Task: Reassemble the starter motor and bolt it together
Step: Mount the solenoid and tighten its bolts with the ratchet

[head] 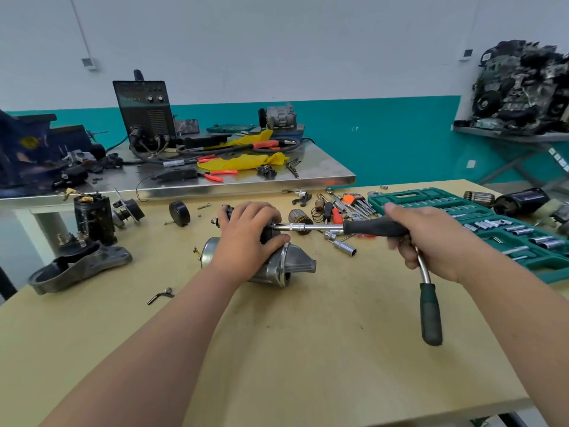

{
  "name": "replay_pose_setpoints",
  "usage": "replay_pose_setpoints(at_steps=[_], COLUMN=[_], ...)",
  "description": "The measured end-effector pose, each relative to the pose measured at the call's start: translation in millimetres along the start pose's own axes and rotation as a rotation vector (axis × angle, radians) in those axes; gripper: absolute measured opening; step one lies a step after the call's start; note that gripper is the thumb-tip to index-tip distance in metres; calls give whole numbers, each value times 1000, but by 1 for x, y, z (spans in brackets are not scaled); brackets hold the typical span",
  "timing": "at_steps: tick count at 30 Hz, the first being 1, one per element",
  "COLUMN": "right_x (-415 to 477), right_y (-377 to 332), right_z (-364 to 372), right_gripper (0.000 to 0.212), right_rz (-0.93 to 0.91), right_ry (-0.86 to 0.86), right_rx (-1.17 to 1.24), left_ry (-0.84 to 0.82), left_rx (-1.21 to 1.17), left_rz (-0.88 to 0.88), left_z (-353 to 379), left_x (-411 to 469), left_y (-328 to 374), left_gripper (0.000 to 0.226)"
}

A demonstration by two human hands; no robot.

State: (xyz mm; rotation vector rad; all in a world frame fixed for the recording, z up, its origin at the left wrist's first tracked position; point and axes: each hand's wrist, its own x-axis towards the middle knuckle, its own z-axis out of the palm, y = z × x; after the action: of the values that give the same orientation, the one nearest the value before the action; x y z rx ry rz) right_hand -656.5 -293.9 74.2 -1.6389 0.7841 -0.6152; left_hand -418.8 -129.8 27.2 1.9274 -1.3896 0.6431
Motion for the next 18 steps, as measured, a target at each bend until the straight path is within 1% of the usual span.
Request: replay_pose_setpoints(at_steps=[1,3,4,5,7,8,10,11,13,15,16,18], right_x=[-2,-4,-3,-1,0,0,-2,-3,-2,1,1,1], right_y=[-1,0,2,4,5,6,7,7,7,9,9,10], right_z=[-2,-4,-3,0,3,1,-3,-4,-2,1,2,-1], right_gripper=[18,17,12,13,29,28,17,20,14,25,28,19], right_rz=[-25,-84,-94,-85,-30,-17,-29,-47,-75,-44,-22,-8], right_ry=[-44,-69,-51,-20,22,3,-74,-87,-51,-14,-24,-97], right_rx=[-31,-43,-23,4,-16,-22,9,40,63,40,26,16], left_ry=[12,26,26,25,21,22,27,15,-35,-122,-172,-215], left_rx=[28,39,31,9,-65,-101,-133,-127,-100,-57,-18,67], left_rz=[16,15,6,-13,-76,-102,-121,-115,-92,-95,-92,-62], left_z=[0,0,0,0,-2,-3,-4,-7,-15,-22,-25,-25], left_x=[-1,-1,-1,0,1,1,0,1,5,10,11,12], left_y=[0,0,1,1,2,3,1,0,-6,-14,-18,-21], left_gripper=[25,21,23,27,37,42,46,48,57,73,79,81])
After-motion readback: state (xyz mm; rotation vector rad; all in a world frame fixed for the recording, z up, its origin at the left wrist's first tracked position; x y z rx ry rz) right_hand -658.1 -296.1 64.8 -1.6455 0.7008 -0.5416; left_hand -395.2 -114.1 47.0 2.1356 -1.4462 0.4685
